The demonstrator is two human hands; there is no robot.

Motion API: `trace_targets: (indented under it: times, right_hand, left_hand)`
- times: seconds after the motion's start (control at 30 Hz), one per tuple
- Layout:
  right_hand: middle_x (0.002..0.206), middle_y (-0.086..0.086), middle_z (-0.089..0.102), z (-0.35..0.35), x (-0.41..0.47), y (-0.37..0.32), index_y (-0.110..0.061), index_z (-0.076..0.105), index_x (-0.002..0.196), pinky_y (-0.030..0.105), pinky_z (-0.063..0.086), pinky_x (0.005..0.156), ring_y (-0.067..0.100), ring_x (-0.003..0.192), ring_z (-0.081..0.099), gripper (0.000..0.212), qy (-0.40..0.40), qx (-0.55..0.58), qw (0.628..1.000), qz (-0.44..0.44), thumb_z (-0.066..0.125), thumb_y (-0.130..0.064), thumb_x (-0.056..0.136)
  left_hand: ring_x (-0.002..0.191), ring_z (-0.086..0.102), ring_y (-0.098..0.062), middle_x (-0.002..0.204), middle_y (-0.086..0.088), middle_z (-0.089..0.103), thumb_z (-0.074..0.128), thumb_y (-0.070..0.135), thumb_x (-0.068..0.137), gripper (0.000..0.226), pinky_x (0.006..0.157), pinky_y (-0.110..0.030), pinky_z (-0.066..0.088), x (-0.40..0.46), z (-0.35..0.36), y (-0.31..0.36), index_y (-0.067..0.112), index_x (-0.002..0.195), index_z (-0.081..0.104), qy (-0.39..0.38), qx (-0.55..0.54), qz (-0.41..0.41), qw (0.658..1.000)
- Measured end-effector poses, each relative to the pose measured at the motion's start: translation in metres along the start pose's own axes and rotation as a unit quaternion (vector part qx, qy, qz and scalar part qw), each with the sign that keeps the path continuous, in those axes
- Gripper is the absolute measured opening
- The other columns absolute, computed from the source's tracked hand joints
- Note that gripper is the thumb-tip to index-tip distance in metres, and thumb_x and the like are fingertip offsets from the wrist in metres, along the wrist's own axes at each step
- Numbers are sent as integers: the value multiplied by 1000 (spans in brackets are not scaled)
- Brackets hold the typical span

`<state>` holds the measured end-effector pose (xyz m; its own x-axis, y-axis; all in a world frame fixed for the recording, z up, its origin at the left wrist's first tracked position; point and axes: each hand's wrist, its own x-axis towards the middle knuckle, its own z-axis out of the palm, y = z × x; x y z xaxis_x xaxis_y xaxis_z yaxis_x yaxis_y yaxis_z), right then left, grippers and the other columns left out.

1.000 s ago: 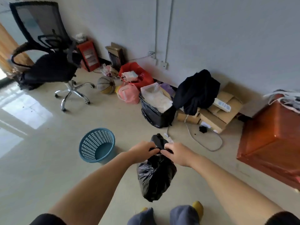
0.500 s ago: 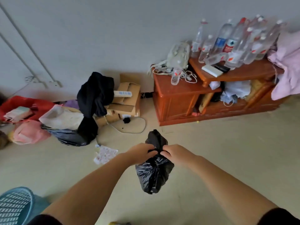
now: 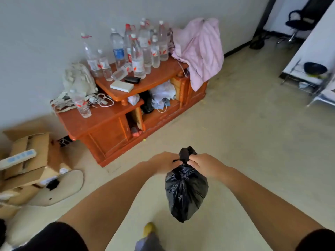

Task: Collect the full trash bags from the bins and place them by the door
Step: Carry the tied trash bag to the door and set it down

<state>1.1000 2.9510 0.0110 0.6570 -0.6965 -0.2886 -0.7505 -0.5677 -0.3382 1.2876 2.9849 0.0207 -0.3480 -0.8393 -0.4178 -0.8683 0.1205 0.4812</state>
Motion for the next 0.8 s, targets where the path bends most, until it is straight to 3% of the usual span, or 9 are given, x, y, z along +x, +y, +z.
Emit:
trace_targets:
  times: [0.13, 0.33, 0.53, 0.7, 0.8]
  right_hand:
    - [63, -6, 38, -30, 0, 72, -26, 29, 66, 30, 26, 56, 14, 57, 37, 37, 22, 35, 996, 77, 32, -29, 102]
    - [66, -14, 38, -81, 37, 169, -30, 31, 67, 24, 30, 56, 8, 62, 40, 36, 50, 59, 983, 164, 30, -31, 103]
    - [77, 1, 51, -132, 89, 251, -13, 44, 84, 29, 31, 63, 20, 71, 47, 30, 96, 88, 966, 223, 31, -32, 102]
    - [78, 8, 53, -177, 128, 330, -9, 45, 83, 31, 31, 64, 22, 71, 46, 32, 115, 95, 958, 244, 32, -31, 102]
    - [73, 0, 48, -207, 153, 384, -12, 43, 82, 28, 27, 63, 20, 70, 44, 29, 125, 88, 955, 253, 32, -31, 102]
  left_hand:
    - [78, 46, -20, 78, 4, 46, 31, 34, 103, 23, 70, -30, 33, 89, -23, 36, 21, 87, 42, -30, 29, 63, 997]
    - [87, 48, -26, 90, -3, 49, 30, 32, 103, 24, 75, -32, 35, 225, -76, 67, 16, 89, 43, -80, 88, 149, 982]
    - [75, 48, -25, 84, -16, 53, 32, 30, 102, 34, 69, -34, 34, 352, -142, 79, 3, 90, 50, -100, 100, 221, 965]
    - [70, 45, -24, 67, 1, 42, 35, 30, 102, 30, 66, -34, 33, 451, -182, 103, 11, 80, 42, -91, 125, 250, 956]
    - [69, 45, -23, 67, 3, 41, 34, 31, 102, 30, 66, -33, 33, 517, -208, 119, 12, 79, 42, -85, 136, 260, 952]
